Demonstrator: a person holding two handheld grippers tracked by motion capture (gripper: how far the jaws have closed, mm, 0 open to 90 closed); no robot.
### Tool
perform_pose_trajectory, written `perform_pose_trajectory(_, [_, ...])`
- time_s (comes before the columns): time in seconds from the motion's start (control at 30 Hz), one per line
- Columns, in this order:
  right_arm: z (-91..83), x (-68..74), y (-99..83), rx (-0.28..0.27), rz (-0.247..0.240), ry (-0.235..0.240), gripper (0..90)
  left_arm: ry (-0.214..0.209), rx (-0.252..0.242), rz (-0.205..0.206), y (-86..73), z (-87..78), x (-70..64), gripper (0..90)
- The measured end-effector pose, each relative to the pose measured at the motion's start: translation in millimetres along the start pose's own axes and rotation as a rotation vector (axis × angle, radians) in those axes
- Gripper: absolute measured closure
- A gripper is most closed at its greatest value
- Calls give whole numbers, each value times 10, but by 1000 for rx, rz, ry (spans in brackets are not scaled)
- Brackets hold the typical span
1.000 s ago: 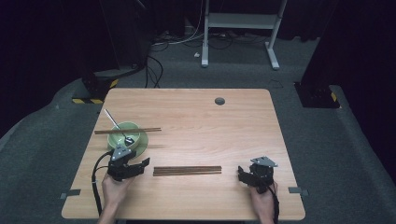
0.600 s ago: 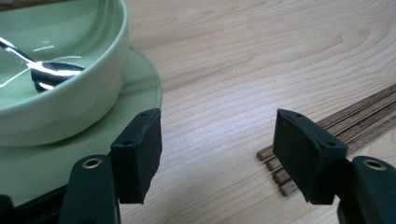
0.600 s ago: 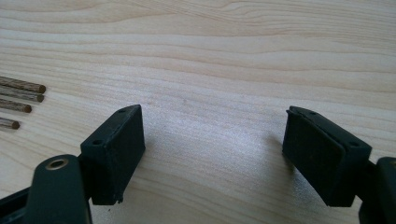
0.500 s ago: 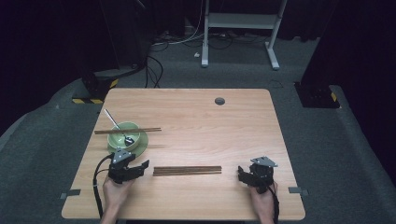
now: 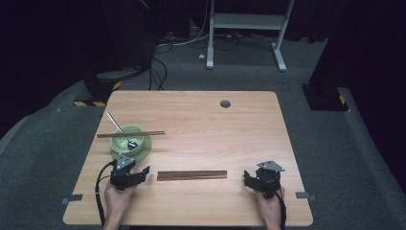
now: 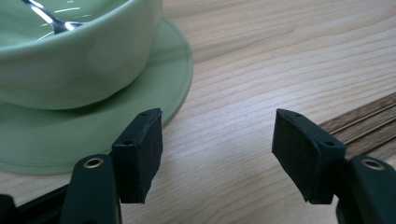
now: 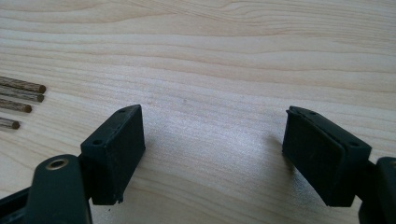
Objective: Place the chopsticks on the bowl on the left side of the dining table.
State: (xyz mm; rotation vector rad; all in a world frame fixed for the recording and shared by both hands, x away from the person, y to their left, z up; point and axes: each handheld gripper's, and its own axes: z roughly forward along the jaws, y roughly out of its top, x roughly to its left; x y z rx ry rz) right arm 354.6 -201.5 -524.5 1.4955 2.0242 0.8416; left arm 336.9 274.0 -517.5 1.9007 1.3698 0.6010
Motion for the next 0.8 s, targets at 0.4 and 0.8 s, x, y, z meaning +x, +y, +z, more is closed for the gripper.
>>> perform_pose_trajectory(0.4, [-1, 2, 0, 1, 2, 0, 206, 43, 22, 1, -66, 81, 49, 322])
perform_pose_trajectory(0.8, [0, 0, -1, 0, 0, 1, 205, 39, 23, -3, -66, 83, 49, 309])
